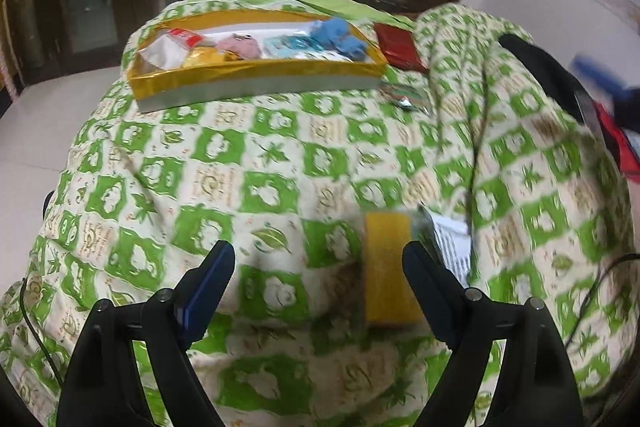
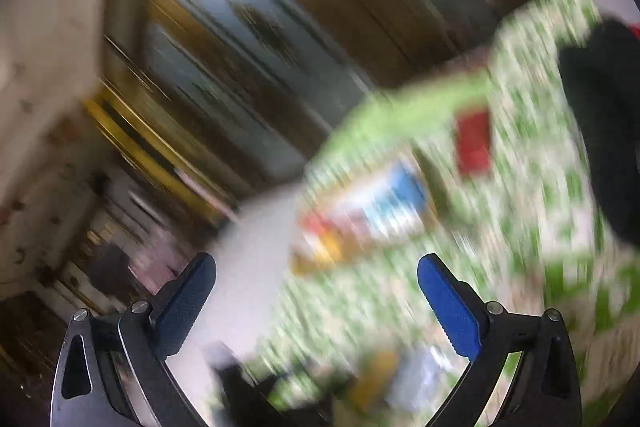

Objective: Organize soft objects
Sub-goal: 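Move both tools back toward the loose items beside the tray, then grasp yellow bar in clear bag with left tool while right tool grasps white packet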

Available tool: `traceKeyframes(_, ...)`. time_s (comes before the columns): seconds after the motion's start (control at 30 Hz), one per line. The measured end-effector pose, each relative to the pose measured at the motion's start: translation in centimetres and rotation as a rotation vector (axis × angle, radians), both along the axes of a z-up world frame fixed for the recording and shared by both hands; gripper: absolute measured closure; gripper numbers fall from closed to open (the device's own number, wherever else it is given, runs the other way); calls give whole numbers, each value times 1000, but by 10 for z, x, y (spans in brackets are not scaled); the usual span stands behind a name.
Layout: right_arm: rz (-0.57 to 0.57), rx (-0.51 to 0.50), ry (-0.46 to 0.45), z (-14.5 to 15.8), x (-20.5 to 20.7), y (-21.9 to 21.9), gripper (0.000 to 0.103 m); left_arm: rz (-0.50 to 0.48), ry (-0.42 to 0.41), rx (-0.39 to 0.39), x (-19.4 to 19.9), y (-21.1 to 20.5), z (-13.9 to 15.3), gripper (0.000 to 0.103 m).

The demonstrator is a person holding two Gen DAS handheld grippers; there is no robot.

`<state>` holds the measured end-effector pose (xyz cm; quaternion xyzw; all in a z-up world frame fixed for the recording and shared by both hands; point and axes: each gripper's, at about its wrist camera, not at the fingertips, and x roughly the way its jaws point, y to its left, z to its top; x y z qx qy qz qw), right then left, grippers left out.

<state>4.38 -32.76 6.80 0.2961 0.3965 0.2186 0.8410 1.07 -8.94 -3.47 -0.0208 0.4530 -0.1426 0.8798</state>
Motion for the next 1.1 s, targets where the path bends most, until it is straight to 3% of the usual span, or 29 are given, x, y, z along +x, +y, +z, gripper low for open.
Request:
traceKeyframes(0.07, 58, -61, 151, -27, 7, 14, 1, -27, 8, -3, -2, -5, -2, 18)
traceKeyframes(0.13, 111, -51, 276, -52, 13, 24, 1, -51, 9, 0, -4, -10, -3, 18)
traceKeyframes(0.27, 166, -59, 385, -81, 17, 36, 5, -78, 12, -9, -5, -14, -3, 18)
traceKeyframes(0.33, 165, -62, 416, -91, 19, 38, 16, -97, 20, -16, -6, -17, -6, 18)
traceKeyframes(0.43, 168, -69, 472, -106, 22, 41, 30, -131, 26, -9, -8, -26, -9, 28)
traceKeyframes(0.5, 171, -92, 511, -115, 22, 44, 33, -154, 39, 1, -7, -32, -13, 34)
traceKeyframes(0.73, 129, -178, 554, -130, 20, 46, 36, -147, 63, 37, 0, -36, -24, 41)
traceKeyframes(0.8, 125, -210, 559, -133, 21, 47, 36, -148, 75, 47, 2, -37, -28, 46)
traceKeyframes(0.87, 123, -224, 564, -137, 23, 48, 36, -149, 93, 54, 4, -38, -32, 59)
traceKeyframes(0.9, 122, -225, 563, -140, 23, 50, 36, -148, 98, 52, 5, -38, -34, 62)
traceKeyframes(1.03, 122, -211, 548, -142, 25, 50, 37, -131, 92, 36, 5, -34, -33, 65)
traceKeyframes(1.1, 123, -222, 539, -143, 26, 50, 43, -121, 93, 28, 5, -31, -32, 65)
